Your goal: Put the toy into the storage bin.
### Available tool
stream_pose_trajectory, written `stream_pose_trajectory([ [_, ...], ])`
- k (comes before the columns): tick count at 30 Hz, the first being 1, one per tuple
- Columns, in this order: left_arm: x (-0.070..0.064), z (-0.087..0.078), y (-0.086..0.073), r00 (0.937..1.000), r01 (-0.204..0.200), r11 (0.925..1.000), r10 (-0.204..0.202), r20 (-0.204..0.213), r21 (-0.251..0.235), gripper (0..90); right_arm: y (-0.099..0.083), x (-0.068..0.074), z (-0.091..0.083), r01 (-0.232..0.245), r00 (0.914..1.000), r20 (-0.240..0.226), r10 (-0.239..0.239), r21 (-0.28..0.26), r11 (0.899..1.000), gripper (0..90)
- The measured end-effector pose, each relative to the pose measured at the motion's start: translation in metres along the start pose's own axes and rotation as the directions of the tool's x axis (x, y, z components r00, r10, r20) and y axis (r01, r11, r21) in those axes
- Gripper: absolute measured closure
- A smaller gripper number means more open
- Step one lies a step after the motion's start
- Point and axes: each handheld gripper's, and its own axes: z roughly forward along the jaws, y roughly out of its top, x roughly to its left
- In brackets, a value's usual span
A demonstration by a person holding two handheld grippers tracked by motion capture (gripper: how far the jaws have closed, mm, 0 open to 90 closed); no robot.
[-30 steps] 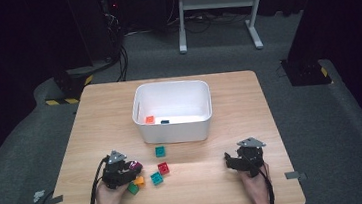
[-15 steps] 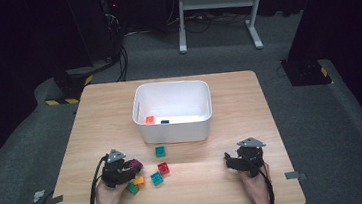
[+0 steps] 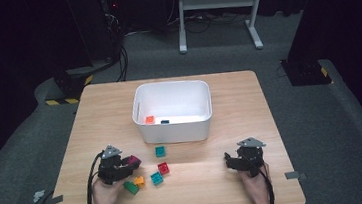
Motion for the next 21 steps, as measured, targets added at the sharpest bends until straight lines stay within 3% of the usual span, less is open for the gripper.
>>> stream_pose_trajectory([
  [21,0.003,-0.030,0.050,0.9990,-0.010,0.9975,0.013,0.044,-0.069,58.6,0.000,0.000,0.000,0.000,1.0000,0.000,0.000,0.000,1.000,16.6],
])
